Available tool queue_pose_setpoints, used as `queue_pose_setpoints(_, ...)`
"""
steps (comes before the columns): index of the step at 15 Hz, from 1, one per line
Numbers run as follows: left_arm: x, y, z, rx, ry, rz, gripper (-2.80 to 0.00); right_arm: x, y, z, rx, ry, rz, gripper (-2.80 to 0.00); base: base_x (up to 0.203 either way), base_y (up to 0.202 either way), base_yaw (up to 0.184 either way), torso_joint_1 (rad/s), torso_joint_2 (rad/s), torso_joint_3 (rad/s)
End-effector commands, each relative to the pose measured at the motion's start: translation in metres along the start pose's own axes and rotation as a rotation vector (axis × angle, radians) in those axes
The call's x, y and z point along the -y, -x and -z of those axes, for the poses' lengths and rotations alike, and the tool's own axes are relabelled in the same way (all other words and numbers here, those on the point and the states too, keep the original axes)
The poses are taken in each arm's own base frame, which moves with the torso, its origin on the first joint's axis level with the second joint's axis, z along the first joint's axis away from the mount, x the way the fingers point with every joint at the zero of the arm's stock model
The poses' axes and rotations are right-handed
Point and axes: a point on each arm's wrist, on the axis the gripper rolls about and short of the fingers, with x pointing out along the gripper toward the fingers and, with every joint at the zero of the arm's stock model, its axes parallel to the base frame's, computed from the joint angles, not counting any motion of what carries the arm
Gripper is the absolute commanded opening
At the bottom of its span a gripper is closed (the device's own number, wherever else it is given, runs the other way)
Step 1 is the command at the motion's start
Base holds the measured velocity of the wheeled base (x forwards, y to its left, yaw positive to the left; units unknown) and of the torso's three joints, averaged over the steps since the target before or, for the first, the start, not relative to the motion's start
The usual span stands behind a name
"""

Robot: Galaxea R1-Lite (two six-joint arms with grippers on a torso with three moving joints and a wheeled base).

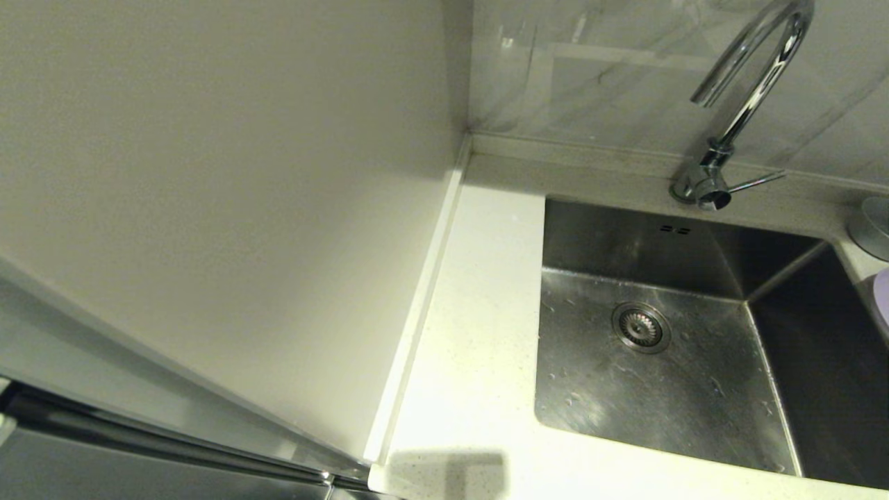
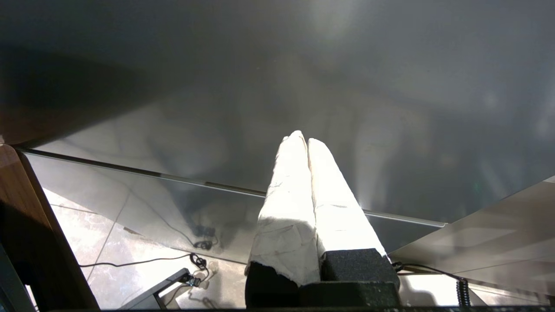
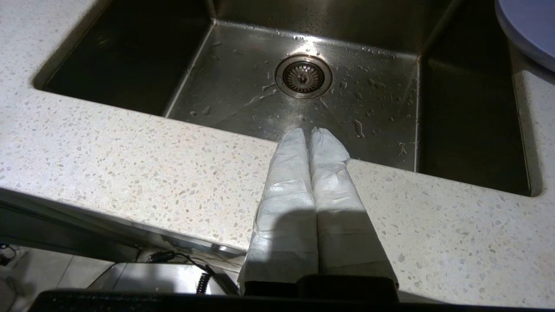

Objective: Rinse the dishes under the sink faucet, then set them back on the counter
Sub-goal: Put a bowl into the sink

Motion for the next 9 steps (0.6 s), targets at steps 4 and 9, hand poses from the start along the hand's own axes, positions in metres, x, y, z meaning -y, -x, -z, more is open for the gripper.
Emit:
queue_pose_setpoints(4,0.0000,-0.0002,0.0009,-0.004,0.001,0.000,-2.80,0.0000,0.0001,-0.0002,0.003,0.001,0.000,-2.80,0.000,0.000,0.000,0.000,0.00,0.000)
queue_pose_setpoints(9,0.0000,-0.0002,0.0009,-0.004,0.001,0.000,-2.80,0.0001,0.0001,-0.0002,0.004,0.000,0.003,-2.80,0.000,0.000,0.000,0.000,0.00,0.000)
